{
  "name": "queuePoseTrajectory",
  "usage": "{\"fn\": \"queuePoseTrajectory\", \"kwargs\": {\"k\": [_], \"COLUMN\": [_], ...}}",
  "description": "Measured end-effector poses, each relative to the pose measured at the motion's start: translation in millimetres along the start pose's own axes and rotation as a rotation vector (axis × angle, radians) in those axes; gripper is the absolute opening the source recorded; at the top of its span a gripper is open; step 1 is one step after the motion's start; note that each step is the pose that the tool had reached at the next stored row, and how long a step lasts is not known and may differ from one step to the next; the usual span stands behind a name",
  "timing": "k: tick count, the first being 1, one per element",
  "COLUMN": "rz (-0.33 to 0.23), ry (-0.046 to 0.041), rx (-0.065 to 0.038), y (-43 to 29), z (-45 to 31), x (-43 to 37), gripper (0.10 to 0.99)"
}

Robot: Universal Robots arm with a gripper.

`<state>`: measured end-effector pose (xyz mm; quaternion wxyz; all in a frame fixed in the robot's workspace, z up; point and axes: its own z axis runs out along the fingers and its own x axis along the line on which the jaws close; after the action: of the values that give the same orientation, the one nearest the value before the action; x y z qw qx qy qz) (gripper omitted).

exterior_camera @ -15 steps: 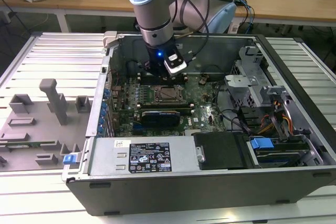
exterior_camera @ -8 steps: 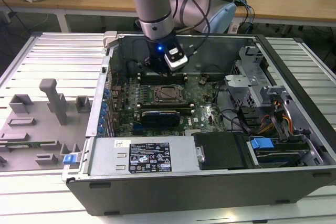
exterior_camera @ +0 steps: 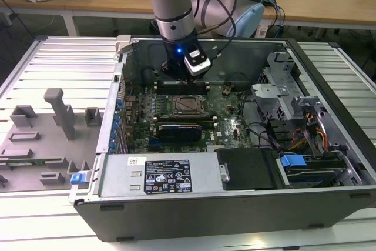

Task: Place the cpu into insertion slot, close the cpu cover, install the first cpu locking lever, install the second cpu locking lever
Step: 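Install the first cpu locking lever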

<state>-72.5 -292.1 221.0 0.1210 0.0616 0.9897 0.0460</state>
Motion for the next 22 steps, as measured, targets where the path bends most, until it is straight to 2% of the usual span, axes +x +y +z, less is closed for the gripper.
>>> {"fn": "queuePoseTrajectory", "kwargs": {"k": [2, 3, 6, 8, 9, 13, 14, 16, 17, 19, 22], "rz": [0.0, -0.001, -0.007, -0.009, -0.01, -0.011, -0.011, -0.01, -0.009, -0.01, -0.035], "ry": [0.0578, 0.0713, 0.0884, 0.098, 0.1008, 0.1126, 0.1211, 0.1549, 0.1594, 0.1595, 0.1652], "rx": [0.024, 0.039, 0.073, 0.09, 0.095, 0.106, 0.108, 0.112, 0.113, 0.113, 0.125], "y": [0.4, 0.5, 0.4, -1.1, -2.3, -9.7, -12.1, -17.3, -17.7, -18.0, -17.4], "z": [1.0, 1.3, 1.7, 1.8, 1.6, 1.3, 1.3, 1.6, 1.5, 1.6, 4.3], "x": [-2.3, -3.3, -4.7, -5.4, -5.6, -6.6, -6.9, -7.8, -7.8, -8.0, -14.0], "gripper": [0.106, 0.106, 0.106, 0.106, 0.106, 0.106, 0.106, 0.106, 0.106, 0.106, 0.106]}}
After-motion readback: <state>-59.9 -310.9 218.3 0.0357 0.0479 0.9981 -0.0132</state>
